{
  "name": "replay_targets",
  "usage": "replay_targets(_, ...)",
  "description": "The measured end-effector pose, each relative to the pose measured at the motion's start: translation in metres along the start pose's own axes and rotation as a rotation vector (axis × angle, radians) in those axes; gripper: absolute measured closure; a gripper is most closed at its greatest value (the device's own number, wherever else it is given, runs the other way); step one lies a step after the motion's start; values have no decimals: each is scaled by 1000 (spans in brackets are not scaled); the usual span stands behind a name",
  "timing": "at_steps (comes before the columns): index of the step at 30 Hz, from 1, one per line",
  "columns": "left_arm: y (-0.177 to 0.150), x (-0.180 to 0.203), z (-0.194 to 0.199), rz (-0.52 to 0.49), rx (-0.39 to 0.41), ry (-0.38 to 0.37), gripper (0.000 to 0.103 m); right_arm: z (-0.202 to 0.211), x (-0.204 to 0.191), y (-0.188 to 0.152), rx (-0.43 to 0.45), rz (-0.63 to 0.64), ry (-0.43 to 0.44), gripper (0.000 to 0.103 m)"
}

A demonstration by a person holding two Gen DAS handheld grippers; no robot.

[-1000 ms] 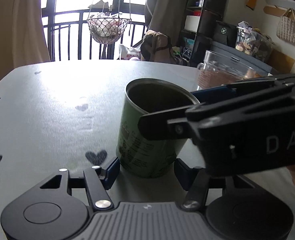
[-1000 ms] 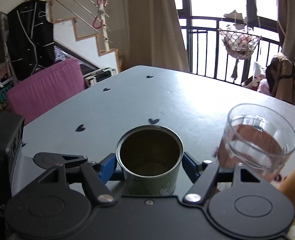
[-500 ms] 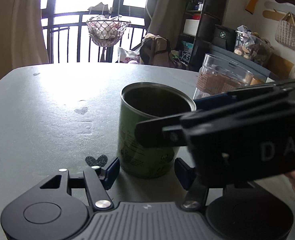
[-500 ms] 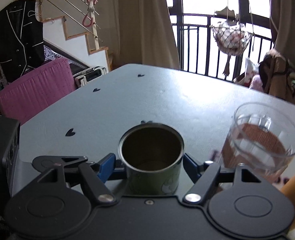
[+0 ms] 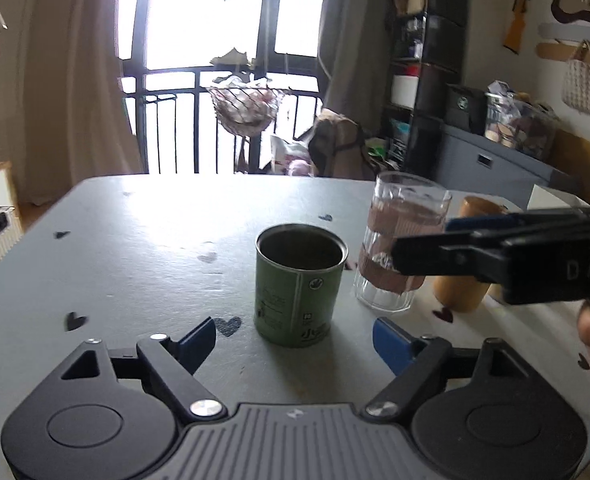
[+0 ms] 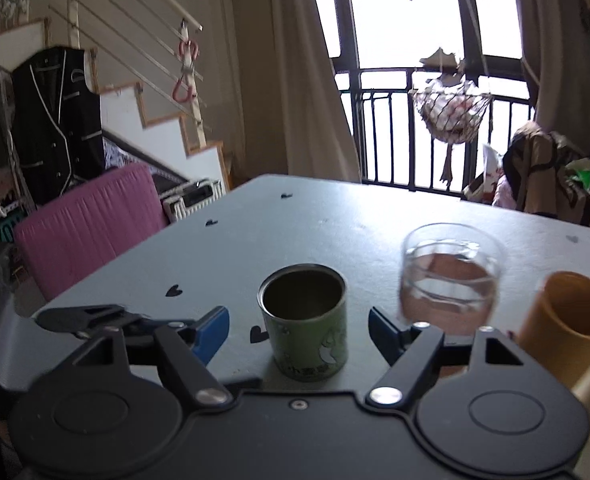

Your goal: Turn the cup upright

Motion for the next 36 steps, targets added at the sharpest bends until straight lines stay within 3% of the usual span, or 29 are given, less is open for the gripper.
replay_targets(10, 6, 17, 71, -10, 113, 92, 3, 75, 9, -14, 106, 36, -94, 16)
replay_targets(17, 6, 29, 102, 7, 180, 132, 0, 116, 20, -30, 154, 44, -172, 6)
replay_targets(25, -6, 36, 111, 66, 163, 138, 0, 149, 26, -41, 198, 62, -233, 3)
replay_targets(30, -11, 30, 117, 93, 184, 203, 0, 162, 27, -49, 209, 61, -253, 3)
replay_targets(36, -16, 31, 121, 89, 184, 206, 0, 166, 28, -57, 204, 40, -262, 3)
Point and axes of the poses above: each gripper's, at about its wrist camera, not at the fingertips, and z roughly against the way its jaws point, x to its right, y to its top, the point moved 7 cm from there along -z, roughly the way its jaws point, and after that the axes turned 8 degrees about y, right-handed, at the moved point
